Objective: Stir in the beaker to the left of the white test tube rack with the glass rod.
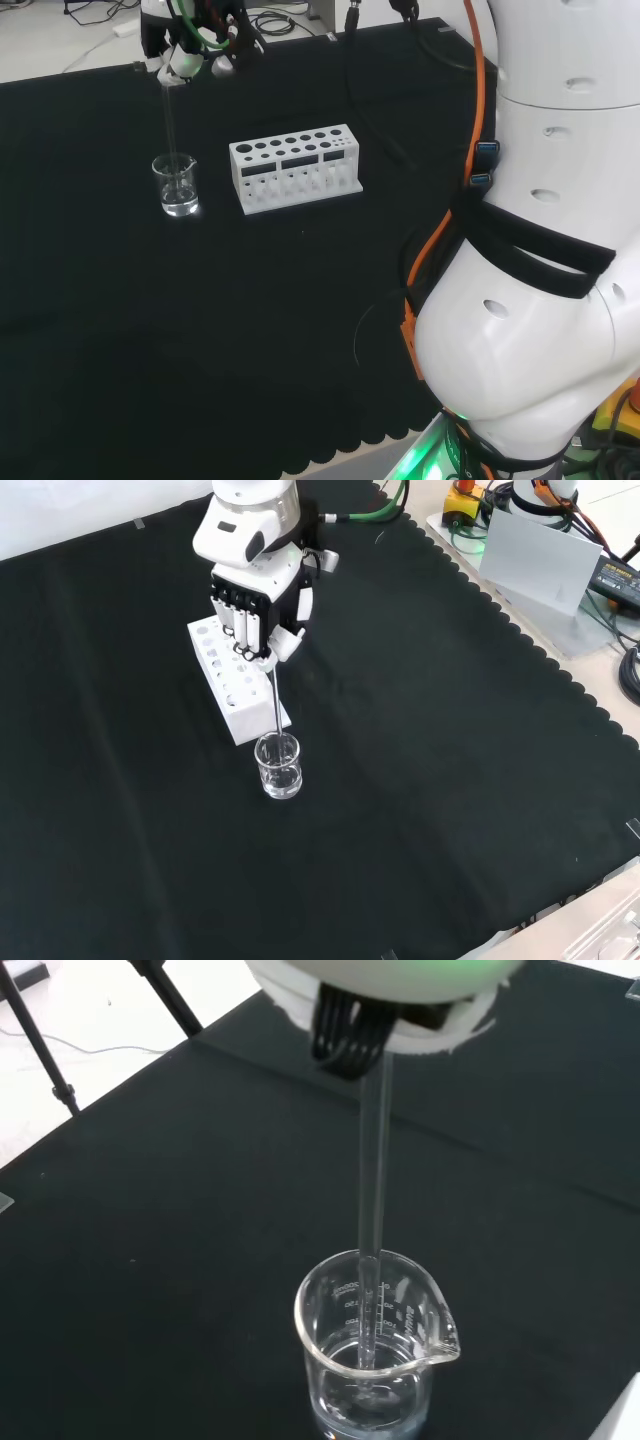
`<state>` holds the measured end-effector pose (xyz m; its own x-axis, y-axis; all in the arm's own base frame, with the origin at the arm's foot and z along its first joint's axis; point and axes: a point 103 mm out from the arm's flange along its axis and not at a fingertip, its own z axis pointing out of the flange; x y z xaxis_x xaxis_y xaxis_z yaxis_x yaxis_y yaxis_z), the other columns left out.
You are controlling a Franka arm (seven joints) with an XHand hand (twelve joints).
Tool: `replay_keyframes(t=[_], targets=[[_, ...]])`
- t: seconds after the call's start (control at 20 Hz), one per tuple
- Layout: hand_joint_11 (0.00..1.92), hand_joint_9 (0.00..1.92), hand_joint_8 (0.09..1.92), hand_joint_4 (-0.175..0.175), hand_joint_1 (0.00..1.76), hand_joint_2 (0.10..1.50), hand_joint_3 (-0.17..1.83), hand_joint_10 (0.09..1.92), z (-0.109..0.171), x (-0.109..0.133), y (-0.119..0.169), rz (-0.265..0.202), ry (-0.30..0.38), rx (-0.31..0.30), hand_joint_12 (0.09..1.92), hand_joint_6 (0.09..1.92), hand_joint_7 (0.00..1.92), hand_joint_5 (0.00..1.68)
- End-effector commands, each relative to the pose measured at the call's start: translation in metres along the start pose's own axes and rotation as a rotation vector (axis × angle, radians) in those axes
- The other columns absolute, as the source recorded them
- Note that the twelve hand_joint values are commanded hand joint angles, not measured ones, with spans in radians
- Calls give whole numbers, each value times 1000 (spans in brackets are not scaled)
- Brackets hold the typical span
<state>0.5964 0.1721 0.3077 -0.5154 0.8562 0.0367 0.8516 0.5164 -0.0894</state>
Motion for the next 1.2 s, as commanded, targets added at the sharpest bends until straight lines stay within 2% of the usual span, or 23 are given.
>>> replay_keyframes(t=[0.05, 0.25, 0.55, 0.95, 1.2], targets=[[1564, 1571, 1076, -175, 1314, 692, 655, 937, 0, 9, 5, -20, -8, 7, 904, 391, 1202, 1270], [1566, 1572, 1076, -175, 1314, 692, 653, 936, -5, 8, 16, -27, -10, 12, 903, 385, 1202, 1272], [1569, 1574, 1069, -175, 1313, 716, 613, 934, -9, -9, 19, -13, -22, 20, 904, 378, 1197, 1264], [1574, 1569, 1073, -175, 1311, 738, 580, 947, -11, -28, -2, 2, -4, 21, 914, 395, 1189, 1248], [1568, 1570, 1077, -175, 1312, 724, 603, 943, -8, -17, -15, -7, -2, 36, 908, 388, 1191, 1258]])
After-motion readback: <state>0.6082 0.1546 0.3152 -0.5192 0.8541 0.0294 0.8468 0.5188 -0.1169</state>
